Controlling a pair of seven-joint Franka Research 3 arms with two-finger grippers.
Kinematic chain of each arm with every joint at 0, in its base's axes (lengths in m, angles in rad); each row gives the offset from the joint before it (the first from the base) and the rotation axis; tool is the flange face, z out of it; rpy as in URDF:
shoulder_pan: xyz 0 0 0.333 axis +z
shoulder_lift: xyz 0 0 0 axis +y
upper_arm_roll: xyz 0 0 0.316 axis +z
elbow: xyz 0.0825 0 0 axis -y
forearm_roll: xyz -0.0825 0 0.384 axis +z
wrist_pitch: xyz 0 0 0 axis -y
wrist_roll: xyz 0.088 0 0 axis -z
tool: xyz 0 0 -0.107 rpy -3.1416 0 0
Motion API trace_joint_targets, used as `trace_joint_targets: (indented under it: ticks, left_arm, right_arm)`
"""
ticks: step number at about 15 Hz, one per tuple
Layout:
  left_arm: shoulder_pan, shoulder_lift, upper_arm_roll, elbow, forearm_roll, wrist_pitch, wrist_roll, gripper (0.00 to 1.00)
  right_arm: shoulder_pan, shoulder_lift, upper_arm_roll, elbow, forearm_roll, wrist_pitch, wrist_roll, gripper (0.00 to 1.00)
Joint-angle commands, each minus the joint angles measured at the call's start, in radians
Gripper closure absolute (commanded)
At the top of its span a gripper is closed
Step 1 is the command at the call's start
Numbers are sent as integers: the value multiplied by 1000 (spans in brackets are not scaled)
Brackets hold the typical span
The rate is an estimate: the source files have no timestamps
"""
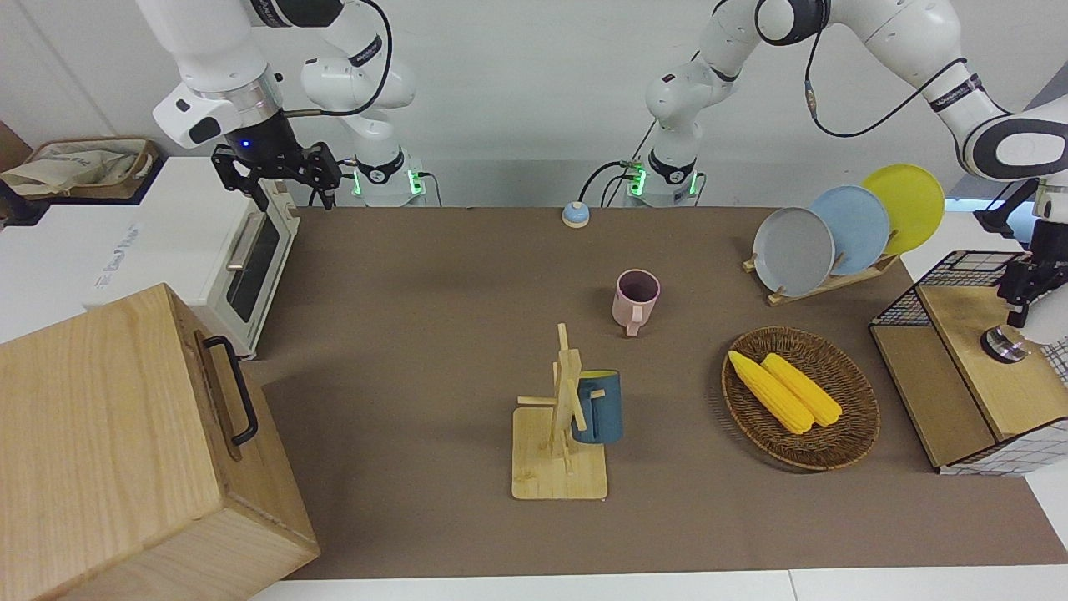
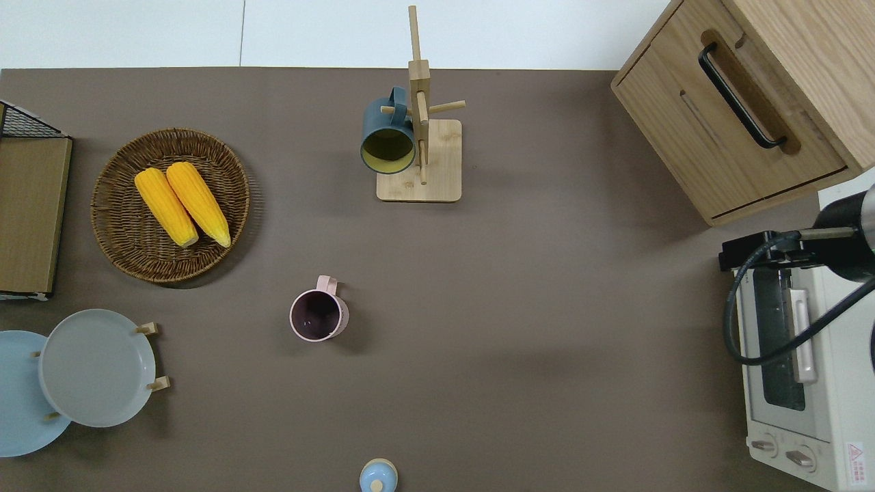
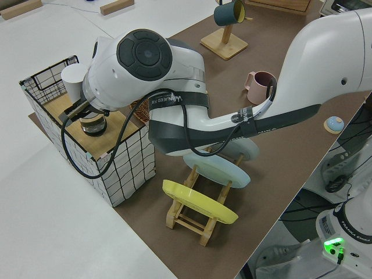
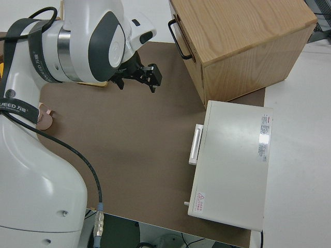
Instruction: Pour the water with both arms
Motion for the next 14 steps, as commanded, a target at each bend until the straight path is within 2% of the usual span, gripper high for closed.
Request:
trace_joint_targets:
  ticks: [1,6,8,9,10,14]
  left_arm:
    - [-10,6,18,24,25,-36,-23,0]
    - [-8,-20,20,58,186,-161,-165,0]
    - [-8,-20,28,90,199,-236,-187,0]
    - [-10,-22,50,93,200,-282,-217,0]
    - [-11,-40,55,108,220,-315,-225,0]
    - [-28,-86,55,110,387,-408,-282,0]
  right_arm:
    - [-2,3,0,14,10,-15,-24,9]
    - [-2,4,0,14,11,-15,-24,9]
    - [-2,4,-1,14,11,-15,-24,9]
    - [-2,3,0,14,11,-15,-24,9]
    - [-2,4,-1,14,11,-15,-24,9]
    - [-2,4,-1,14,11,-15,-24,7]
